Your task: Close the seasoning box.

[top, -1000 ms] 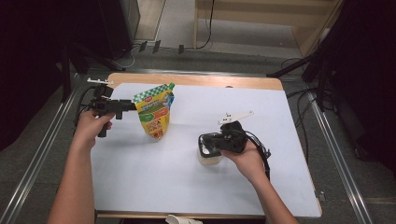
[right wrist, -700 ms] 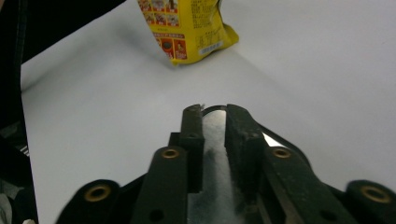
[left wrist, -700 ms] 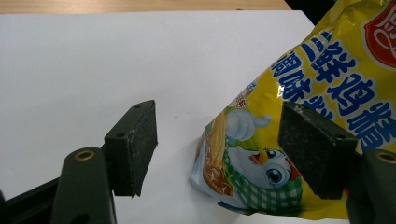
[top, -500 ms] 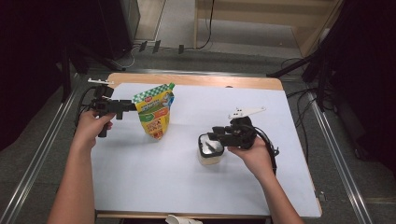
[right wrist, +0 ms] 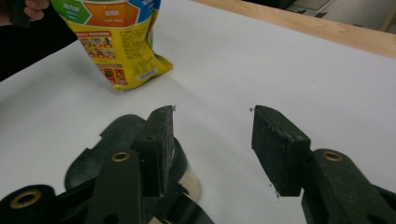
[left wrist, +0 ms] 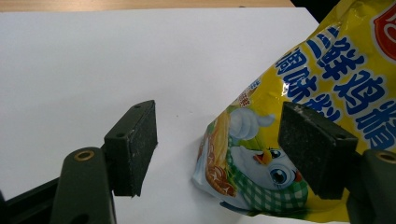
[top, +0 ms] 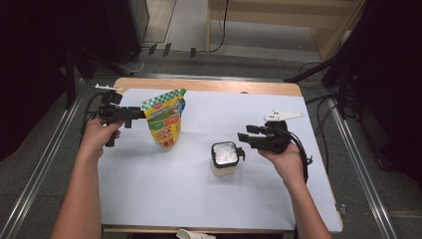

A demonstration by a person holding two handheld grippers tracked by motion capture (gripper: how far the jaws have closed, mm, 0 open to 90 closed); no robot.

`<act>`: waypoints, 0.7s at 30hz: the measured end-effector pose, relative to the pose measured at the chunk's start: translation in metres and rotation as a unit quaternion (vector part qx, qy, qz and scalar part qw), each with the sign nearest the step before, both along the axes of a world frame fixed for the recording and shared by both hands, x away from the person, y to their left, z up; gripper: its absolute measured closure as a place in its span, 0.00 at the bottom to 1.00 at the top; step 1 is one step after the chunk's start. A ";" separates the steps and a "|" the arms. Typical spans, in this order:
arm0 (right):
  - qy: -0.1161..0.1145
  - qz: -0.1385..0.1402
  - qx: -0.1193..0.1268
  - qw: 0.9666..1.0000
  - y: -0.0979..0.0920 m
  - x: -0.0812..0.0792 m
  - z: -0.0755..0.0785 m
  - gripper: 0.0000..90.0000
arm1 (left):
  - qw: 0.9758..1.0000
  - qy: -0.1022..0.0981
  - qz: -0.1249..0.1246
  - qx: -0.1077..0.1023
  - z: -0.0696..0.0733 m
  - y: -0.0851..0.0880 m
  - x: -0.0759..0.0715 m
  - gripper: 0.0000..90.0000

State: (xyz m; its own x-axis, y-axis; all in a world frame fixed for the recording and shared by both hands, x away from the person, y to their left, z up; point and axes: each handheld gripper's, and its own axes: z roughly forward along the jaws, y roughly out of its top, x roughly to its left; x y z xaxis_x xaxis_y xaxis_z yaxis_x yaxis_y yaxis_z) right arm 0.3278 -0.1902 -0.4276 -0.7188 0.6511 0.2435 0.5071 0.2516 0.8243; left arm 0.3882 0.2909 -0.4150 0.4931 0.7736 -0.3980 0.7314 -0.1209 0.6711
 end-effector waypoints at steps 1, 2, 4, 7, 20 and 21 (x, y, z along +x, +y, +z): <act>-0.005 -0.004 -0.002 1.000 -0.003 0.001 -0.001 0.55 | 1.000 0.000 0.000 0.000 0.000 0.000 0.000 0.32; -0.007 -0.008 -0.003 1.000 -0.006 0.001 -0.001 0.53 | 1.000 0.001 0.000 0.000 0.000 0.000 0.000 0.32; -0.011 -0.025 0.000 1.000 -0.010 0.003 -0.003 0.52 | 1.000 0.001 0.000 0.000 0.000 0.000 0.000 0.32; 0.001 -0.045 0.001 0.999 -0.020 0.006 -0.008 0.52 | 1.000 0.001 0.000 0.000 -0.001 0.000 0.000 0.32; 0.011 -0.081 -0.005 0.997 -0.049 0.015 -0.026 0.50 | 1.000 0.002 0.000 -0.002 -0.002 0.001 0.000 0.32; 0.011 -0.084 -0.007 0.996 -0.050 0.015 -0.026 0.51 | 1.000 0.002 0.000 -0.001 -0.002 0.001 0.000 0.32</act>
State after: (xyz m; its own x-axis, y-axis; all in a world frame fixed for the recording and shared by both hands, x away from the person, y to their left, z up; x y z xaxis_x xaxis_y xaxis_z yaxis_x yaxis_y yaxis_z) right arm 0.3425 -0.2405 -0.4540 -0.5939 0.7655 0.2474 0.5603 0.1729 0.8101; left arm 0.3881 0.2921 -0.4169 0.4920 0.7721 -0.4023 0.7341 -0.1195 0.6684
